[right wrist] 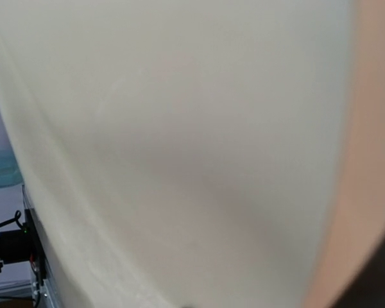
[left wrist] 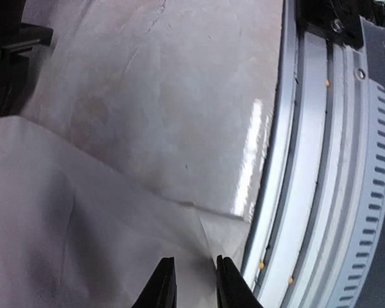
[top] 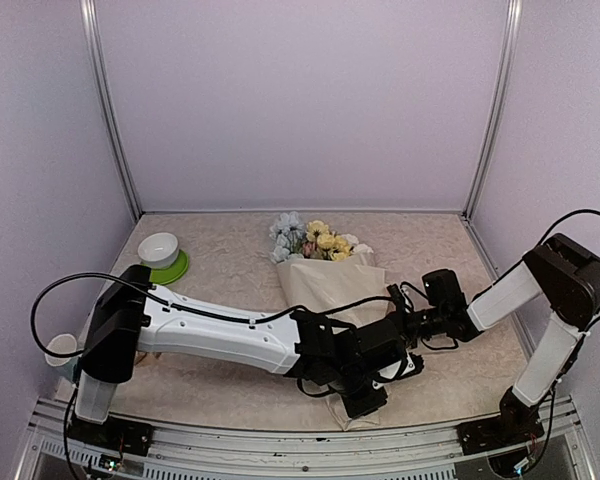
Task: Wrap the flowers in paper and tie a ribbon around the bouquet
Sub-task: Press the fold line on the folded wrapping paper, then adjust the ribbon at the corner of the board.
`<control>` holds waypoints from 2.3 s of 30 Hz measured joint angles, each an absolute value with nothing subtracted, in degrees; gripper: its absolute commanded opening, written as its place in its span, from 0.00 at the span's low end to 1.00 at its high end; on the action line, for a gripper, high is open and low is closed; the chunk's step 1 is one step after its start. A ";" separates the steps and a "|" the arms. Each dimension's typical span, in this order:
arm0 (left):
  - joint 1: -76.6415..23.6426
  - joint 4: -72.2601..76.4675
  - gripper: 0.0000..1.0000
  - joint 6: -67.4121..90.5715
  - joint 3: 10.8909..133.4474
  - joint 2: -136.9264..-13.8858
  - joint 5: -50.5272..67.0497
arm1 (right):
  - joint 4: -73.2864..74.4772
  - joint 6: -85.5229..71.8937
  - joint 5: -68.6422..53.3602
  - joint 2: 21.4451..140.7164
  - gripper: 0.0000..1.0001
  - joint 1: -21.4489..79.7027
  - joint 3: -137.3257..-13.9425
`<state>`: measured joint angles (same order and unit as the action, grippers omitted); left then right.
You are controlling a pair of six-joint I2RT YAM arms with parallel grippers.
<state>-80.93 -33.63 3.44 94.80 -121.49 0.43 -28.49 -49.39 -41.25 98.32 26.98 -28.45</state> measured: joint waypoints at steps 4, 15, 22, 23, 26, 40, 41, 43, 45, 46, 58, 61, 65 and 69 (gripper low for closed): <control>-80.79 -34.13 0.25 2.20 100.38 -128.51 0.34 | -28.42 -49.39 -41.10 98.04 0.00 27.00 -28.45; -82.78 -33.04 0.28 -0.43 97.89 -128.68 5.98 | -27.66 -49.39 -40.58 97.27 0.00 27.00 -28.45; -73.21 -28.01 0.44 9.19 83.50 -109.80 4.49 | -24.73 -48.38 -39.16 95.61 0.00 27.27 -29.02; -69.60 -27.09 0.45 11.99 80.97 -106.26 3.01 | -24.34 -48.14 -39.00 95.44 0.00 27.29 -29.23; -56.69 -26.13 0.52 21.17 72.20 -97.27 -3.18 | -22.09 -47.00 -38.48 94.61 0.00 27.38 -30.28; -34.96 -36.25 0.74 47.48 38.87 -78.39 -14.83 | -14.83 -41.54 -37.41 93.14 0.00 28.01 -33.78; -34.68 -36.36 0.74 48.14 38.76 -77.58 -15.00 | -14.61 -41.36 -37.43 93.14 0.00 28.01 -33.93; -33.47 -36.01 0.73 48.93 37.71 -75.88 -14.48 | -14.39 -40.99 -37.43 93.14 0.00 28.01 -34.04; -30.22 -35.09 0.69 49.28 35.55 -74.24 -13.19 | -14.13 -40.53 -37.41 93.14 0.00 28.01 -34.13; -28.18 -34.52 0.67 49.47 34.22 -73.58 -12.34 | -13.89 -40.29 -37.43 93.14 0.00 28.01 -34.28; -24.49 -26.76 0.05 47.72 33.17 -77.14 -8.86 | -13.06 -39.16 -37.39 93.14 0.00 28.01 -35.03; -24.67 -23.81 0.00 46.96 33.04 -77.93 -6.42 | -12.93 -39.00 -37.36 93.14 0.00 28.01 -35.09; -26.98 -21.37 0.00 45.95 32.86 -78.28 -4.36 | -12.78 -38.85 -37.28 93.14 0.00 28.01 -35.11; -32.84 -21.47 0.00 44.18 34.83 -80.16 -3.86 | -12.43 -38.83 -37.28 93.14 0.00 28.01 -35.38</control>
